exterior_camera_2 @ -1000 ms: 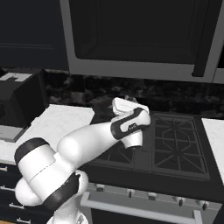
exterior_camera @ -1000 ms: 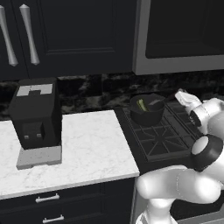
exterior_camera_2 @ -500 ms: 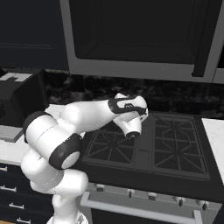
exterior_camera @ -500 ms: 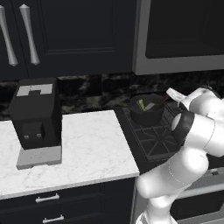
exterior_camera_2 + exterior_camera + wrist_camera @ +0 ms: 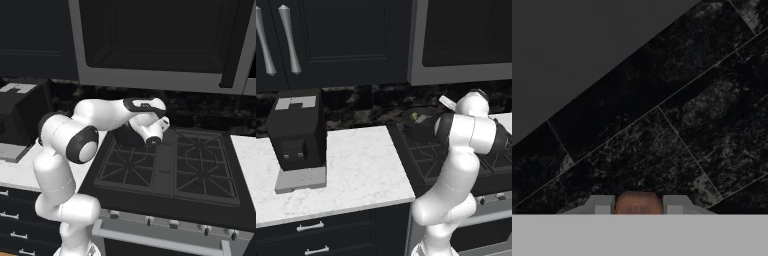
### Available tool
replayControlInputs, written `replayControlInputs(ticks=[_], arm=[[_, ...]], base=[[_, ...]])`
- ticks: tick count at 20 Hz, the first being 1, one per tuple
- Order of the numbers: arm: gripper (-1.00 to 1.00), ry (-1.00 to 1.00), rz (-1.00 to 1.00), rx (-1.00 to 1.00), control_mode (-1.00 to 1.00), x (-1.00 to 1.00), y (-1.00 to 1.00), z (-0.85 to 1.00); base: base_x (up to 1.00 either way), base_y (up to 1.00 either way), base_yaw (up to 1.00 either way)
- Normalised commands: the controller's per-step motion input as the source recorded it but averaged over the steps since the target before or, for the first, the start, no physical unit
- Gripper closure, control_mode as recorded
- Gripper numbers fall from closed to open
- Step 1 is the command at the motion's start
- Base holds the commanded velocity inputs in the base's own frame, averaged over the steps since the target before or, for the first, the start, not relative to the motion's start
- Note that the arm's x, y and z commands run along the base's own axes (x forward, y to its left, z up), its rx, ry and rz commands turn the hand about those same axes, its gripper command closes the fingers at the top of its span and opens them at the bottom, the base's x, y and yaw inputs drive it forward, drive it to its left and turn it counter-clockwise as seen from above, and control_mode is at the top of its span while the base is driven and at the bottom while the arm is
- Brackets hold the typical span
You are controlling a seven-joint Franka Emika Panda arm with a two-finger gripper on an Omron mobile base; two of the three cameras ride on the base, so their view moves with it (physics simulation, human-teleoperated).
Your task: Put the garlic and cucumber in the pot. Retrieve the spatula and lightly stir the vegetables in the pot.
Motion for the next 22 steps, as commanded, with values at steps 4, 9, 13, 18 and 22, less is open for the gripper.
replayControlInputs(ticks=[4,9,13,18,22], arm=[[1.00,0.05,-0.02,0.00,-1.00,0.59,0.00,-0.17],[1.00,0.01,-0.05,0.00,-1.00,0.02,-0.06,-0.11],[1.00,0.00,-0.08,0.00,-1.00,-0.33,-0.11,0.00],[1.00,0.00,-0.08,0.00,-1.00,-0.45,-0.06,0.00],[1.00,0.00,-0.08,0.00,-1.00,-0.59,0.00,0.06]], base=[[0.00,0.00,0.00],[0.00,0.00,0.00],[0.00,0.00,0.00],[0.00,0.00,0.00],[0.00,0.00,0.00]])
